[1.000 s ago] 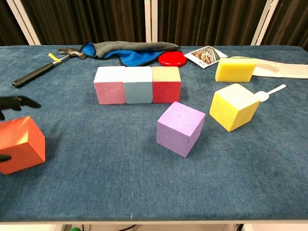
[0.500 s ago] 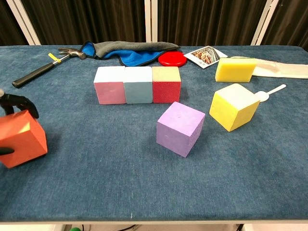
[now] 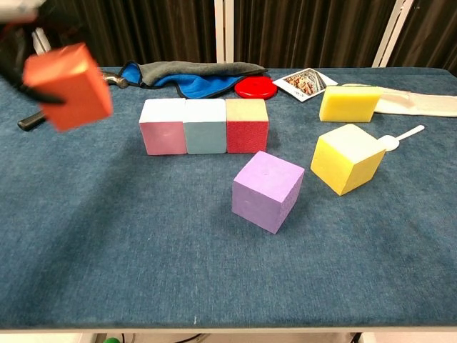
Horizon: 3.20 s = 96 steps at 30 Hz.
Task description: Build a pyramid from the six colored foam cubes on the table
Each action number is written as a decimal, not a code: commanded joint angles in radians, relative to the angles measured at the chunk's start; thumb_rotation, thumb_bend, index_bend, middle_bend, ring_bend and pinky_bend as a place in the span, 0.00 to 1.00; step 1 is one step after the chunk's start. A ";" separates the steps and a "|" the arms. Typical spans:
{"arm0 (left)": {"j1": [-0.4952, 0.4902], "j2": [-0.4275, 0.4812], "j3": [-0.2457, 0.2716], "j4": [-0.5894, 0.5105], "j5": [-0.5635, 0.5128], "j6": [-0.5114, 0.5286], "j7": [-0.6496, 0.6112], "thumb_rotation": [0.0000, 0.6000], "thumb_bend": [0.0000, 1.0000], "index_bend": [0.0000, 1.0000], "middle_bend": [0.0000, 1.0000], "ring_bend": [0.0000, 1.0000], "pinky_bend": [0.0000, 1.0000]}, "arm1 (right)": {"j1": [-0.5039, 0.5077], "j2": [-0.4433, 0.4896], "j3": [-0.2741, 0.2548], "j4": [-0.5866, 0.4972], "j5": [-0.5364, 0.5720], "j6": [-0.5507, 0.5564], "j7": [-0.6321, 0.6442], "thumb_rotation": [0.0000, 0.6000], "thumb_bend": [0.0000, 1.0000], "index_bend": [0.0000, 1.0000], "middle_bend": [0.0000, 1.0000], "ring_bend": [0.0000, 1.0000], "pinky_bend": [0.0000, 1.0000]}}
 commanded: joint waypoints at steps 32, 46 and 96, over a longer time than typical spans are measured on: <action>-0.460 -0.232 -0.002 0.472 -0.139 -0.424 -0.120 0.98 0.21 0.32 0.35 0.35 0.39 | -0.006 0.000 0.013 -0.040 0.066 -0.046 -0.046 1.00 0.20 0.00 0.10 0.01 0.02; -0.482 -0.252 0.029 0.489 -0.124 -0.393 -0.136 0.96 0.21 0.32 0.35 0.34 0.38 | -0.010 -0.001 0.014 -0.032 0.071 -0.047 -0.040 1.00 0.20 0.00 0.10 0.01 0.02; -0.490 -0.259 0.083 0.509 -0.066 -0.369 -0.156 0.93 0.21 0.27 0.27 0.27 0.34 | -0.007 -0.005 0.018 -0.034 0.081 -0.062 -0.047 1.00 0.20 0.00 0.10 0.01 0.02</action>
